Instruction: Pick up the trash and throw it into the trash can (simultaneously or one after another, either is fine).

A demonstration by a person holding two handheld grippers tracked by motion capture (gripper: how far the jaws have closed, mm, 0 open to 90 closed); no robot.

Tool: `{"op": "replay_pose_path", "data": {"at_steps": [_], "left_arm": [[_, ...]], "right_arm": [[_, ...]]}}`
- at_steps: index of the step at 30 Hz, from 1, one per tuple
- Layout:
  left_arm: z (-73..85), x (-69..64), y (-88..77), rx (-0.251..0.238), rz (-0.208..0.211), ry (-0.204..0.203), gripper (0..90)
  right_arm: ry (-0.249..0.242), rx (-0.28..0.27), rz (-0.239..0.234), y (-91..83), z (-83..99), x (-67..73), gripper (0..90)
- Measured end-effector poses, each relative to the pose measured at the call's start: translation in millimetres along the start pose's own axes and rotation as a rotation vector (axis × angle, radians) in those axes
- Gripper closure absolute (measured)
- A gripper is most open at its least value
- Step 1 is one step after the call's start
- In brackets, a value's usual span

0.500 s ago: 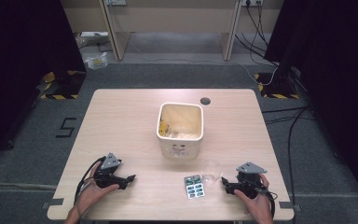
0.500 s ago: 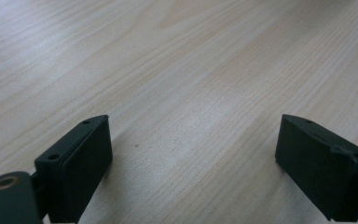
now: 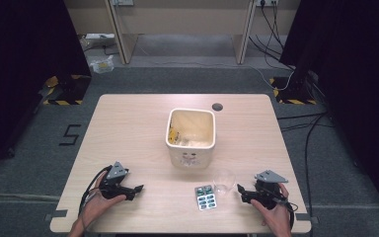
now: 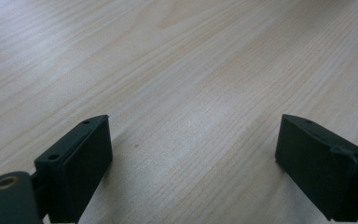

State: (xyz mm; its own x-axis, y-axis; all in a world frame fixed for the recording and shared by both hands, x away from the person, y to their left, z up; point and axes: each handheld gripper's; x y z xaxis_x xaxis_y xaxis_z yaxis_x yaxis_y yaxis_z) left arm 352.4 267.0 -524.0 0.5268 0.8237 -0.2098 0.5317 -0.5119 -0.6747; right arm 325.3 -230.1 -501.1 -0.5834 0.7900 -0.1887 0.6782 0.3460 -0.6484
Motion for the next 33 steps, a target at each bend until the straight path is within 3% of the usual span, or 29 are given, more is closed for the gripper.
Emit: {"op": "replay_pose_path", "data": {"at_steps": [3,10,20,22,29,33], "left_arm": [[0.0,-0.1,0.0,-0.001,0.000,-0.001,9.8],[0.0,0.0,0.0,0.000,0.000,0.000,9.8],[0.0,0.0,0.0,0.000,0.000,0.000,9.8],[0.0,0.0,0.0,0.000,0.000,0.000,9.8],[0.0,0.0,0.0,0.000,0.000,0.000,9.8],[0.0,0.0,0.0,0.000,0.000,0.000,9.8]], "right_arm": [[0.007,-0.026,0.013,-10.6,-6.0,-2.0,15.6],[0.020,-0.030,0.021,-25.3,-16.0,-7.3,15.7],[-0.014,-0.060,0.024,-43.1,-38.7,-9.8,16.5],[-0.030,-0.081,0.013,-48.0,-51.9,-9.6,16.9],[-0.063,-0.092,-0.019,-44.2,-71.6,-0.7,19.7],[-0.097,-0.076,-0.057,-33.3,-79.5,6.5,22.9]]}}
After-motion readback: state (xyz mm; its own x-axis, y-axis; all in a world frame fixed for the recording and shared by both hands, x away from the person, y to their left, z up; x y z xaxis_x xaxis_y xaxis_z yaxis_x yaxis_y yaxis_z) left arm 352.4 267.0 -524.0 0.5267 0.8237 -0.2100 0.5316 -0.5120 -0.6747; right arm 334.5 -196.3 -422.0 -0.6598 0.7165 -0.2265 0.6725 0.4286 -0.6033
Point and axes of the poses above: each handheld gripper's, and its own axes: y roughly forward along the jaws, z roughly out of its underside, x roughly to its left, and after that the axes turned 15 degrees about -y, right-handed
